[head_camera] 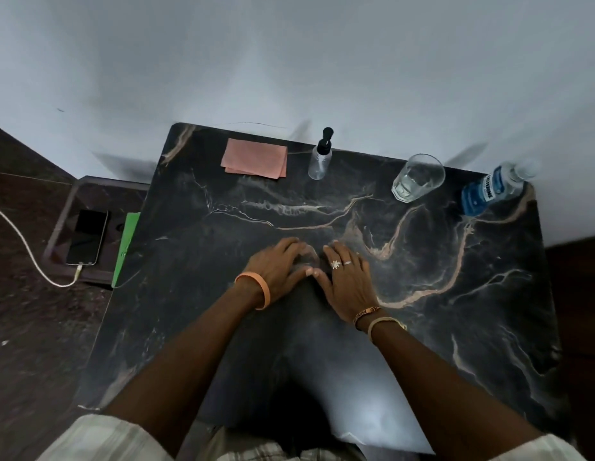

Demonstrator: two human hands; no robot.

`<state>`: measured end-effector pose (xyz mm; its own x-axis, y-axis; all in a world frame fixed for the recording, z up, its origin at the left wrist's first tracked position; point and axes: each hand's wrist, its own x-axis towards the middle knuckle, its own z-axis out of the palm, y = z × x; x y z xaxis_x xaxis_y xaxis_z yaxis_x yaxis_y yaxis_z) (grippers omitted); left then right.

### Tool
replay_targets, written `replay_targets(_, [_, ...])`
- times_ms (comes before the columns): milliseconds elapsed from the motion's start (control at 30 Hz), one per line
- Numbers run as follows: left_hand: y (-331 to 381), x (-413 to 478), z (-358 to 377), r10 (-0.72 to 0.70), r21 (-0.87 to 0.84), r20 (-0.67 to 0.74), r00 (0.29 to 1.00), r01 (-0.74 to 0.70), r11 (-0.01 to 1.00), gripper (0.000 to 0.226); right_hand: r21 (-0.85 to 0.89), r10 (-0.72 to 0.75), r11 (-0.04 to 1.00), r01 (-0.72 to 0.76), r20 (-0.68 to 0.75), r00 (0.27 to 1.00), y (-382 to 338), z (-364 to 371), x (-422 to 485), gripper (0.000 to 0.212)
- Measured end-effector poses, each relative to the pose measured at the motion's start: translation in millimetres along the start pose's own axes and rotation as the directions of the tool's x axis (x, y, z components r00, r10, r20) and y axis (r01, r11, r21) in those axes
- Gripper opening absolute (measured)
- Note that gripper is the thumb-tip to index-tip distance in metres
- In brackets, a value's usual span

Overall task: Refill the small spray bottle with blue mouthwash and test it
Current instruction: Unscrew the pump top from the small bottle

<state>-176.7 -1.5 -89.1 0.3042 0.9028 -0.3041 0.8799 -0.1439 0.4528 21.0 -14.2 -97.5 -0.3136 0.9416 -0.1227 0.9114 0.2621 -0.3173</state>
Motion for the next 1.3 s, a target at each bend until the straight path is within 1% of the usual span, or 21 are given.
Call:
replay_targets(100, [-13,27,-22,-0.017,-0.048,-0.087,0.996,0.012,0.999,0.052,0.129,0.083,0.989,-0.075,-0.054,0.995,-2,-11,40,0.053])
replay_targets(200, [-18,63,-46,-0.068,-0.125,-0.143,0.987,0.050,0.991,0.052,0.342,0.251,0.918,-0.202,-0.107,0.962,-3,-24,89,0.054])
replay_targets(300, [-16,99,-66,-0.128,-0.189,-0.158,0.979,0.097,0.977,0.063,0.468,0.358,0.842,-0.269,-0.112,0.927,-5,-37,136,0.067])
replay_targets(433, [-8,142,-86,-0.213,-0.328,-0.151,0.965,0.155,0.932,0.074,0.556,0.395,0.780,-0.287,-0.082,0.915,-6,-51,183,0.082])
replay_targets(500, [-2,159,-93,-0.221,-0.418,-0.153,0.963,0.139,0.898,0.072,0.584,0.394,0.757,-0.293,-0.051,0.917,-7,-57,197,0.077])
replay_targets(567, [1,171,-93,-0.207,-0.503,-0.139,0.968,0.111,0.857,0.061,0.547,0.375,0.786,-0.287,-0.053,0.925,-9,-60,202,0.058])
replay_targets(633, [4,175,-88,-0.202,-0.575,-0.134,0.970,0.090,0.813,0.052,0.539,0.403,0.786,-0.301,-0.078,0.912,-11,-62,197,0.039])
replay_targets(700, [9,171,-79,-0.193,-0.635,-0.135,0.972,0.065,0.770,0.048,0.540,0.433,0.785,-0.304,-0.127,0.892,-11,-62,183,0.029])
replay_targets(767, [18,163,-71,-0.174,-0.620,-0.165,0.971,0.036,0.784,0.046,0.527,0.417,0.806,-0.269,-0.184,0.890,-7,-65,166,0.017])
replay_targets(833, [32,150,-63,-0.159,-0.614,-0.188,0.969,0.010,0.789,0.043,0.503,0.406,0.824,-0.259,-0.207,0.890,0,-71,140,0.027])
replay_targets(867, [38,145,-60,-0.154,-0.623,-0.188,0.970,0.003,0.782,0.042,0.511,0.414,0.816,-0.269,-0.193,0.889,3,-74,130,0.028])
replay_targets(933, [58,131,-49,-0.130,-0.629,-0.167,0.977,-0.004,0.777,0.040,0.521,0.423,0.804,-0.286,-0.163,0.891,14,-79,98,0.021])
replay_targets(1000, [80,117,-36,-0.081,-0.601,-0.149,0.986,-0.025,0.799,0.037,0.524,0.436,0.800,-0.293,-0.171,0.884,28,-81,63,0.021])
replay_targets(1133, [118,90,-9,0.014,-0.546,-0.121,0.993,-0.079,0.834,0.045,0.527,0.473,0.788,-0.318,-0.188,0.861,50,-74,1,0.029])
replay_targets(1233, [140,69,10,0.005,-0.513,-0.073,0.997,-0.042,0.857,0.042,0.532,0.467,0.786,-0.316,-0.175,0.867,67,-65,-32,0.034])
replay_targets(1300, [150,56,23,-0.016,-0.493,-0.056,0.998,-0.014,0.870,0.035,0.525,0.457,0.791,-0.314,-0.166,0.874,74,-59,-51,0.048])
